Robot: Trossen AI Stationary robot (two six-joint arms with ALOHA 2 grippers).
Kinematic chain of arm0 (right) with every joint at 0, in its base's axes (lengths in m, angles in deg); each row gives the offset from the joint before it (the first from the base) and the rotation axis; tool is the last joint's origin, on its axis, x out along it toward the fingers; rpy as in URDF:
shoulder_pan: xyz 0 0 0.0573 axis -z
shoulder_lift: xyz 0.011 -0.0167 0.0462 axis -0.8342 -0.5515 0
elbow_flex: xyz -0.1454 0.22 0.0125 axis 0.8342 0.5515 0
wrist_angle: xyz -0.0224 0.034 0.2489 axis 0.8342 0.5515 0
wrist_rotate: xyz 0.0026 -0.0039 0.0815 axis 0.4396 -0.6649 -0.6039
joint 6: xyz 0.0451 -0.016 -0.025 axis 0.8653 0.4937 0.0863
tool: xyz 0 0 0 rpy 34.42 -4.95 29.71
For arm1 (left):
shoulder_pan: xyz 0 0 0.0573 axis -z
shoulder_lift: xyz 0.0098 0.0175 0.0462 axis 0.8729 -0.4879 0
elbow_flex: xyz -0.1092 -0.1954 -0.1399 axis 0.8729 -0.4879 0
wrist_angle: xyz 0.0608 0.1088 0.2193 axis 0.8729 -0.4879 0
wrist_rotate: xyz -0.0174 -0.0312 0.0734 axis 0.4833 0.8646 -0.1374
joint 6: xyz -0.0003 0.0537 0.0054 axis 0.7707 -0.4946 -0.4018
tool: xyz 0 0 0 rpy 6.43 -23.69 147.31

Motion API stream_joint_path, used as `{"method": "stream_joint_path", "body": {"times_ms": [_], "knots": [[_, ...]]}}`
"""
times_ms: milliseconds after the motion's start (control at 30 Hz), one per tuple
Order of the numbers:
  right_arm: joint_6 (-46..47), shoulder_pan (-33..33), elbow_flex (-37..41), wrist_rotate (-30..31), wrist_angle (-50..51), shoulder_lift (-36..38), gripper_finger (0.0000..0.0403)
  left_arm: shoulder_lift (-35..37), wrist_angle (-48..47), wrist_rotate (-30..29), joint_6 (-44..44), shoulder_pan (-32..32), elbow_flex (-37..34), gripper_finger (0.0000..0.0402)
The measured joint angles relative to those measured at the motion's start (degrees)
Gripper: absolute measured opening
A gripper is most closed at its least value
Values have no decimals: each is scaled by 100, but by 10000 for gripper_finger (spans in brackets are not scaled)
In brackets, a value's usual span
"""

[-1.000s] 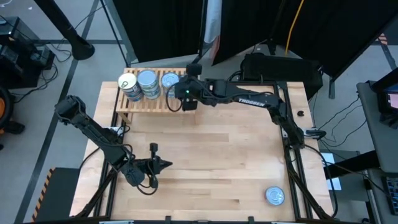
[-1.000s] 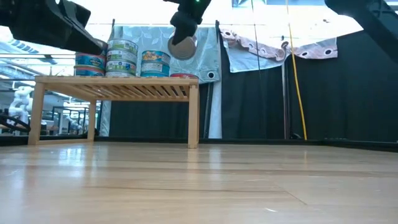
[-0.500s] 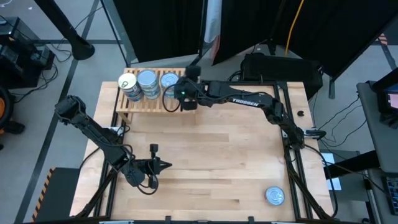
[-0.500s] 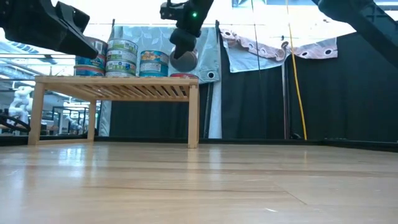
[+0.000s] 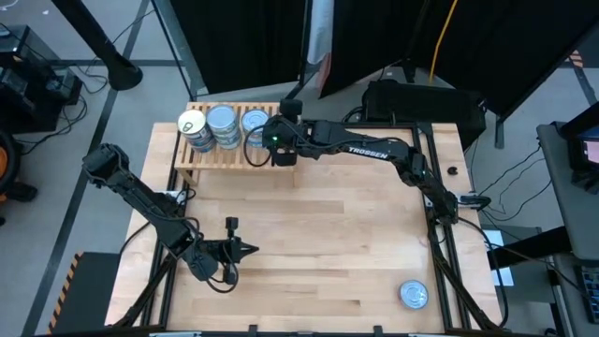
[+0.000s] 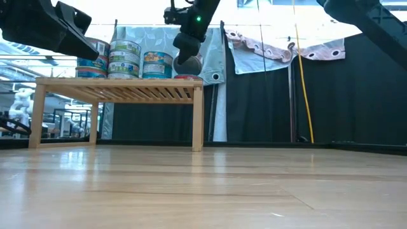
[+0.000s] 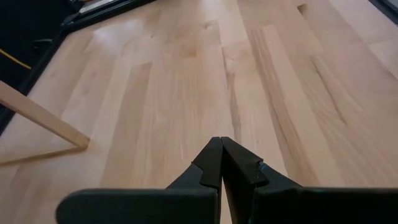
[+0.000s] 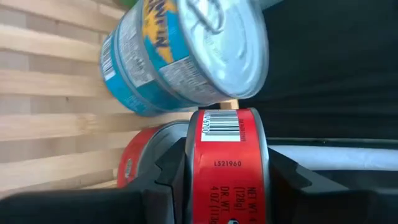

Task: Stack canned seafood by type on shelf
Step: Stack the left red can on top of the other red can

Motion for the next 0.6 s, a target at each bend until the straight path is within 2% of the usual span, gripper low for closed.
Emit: {"method": "stream_joint_path", "body": {"times_ms": [367,600], "knots": [[0,12,2,28,-3,-101,133,0,-21,165,83,0,0,11],[348,10,2,21,-99,-101,186,0,-30,288,90,0,0,11]]}}
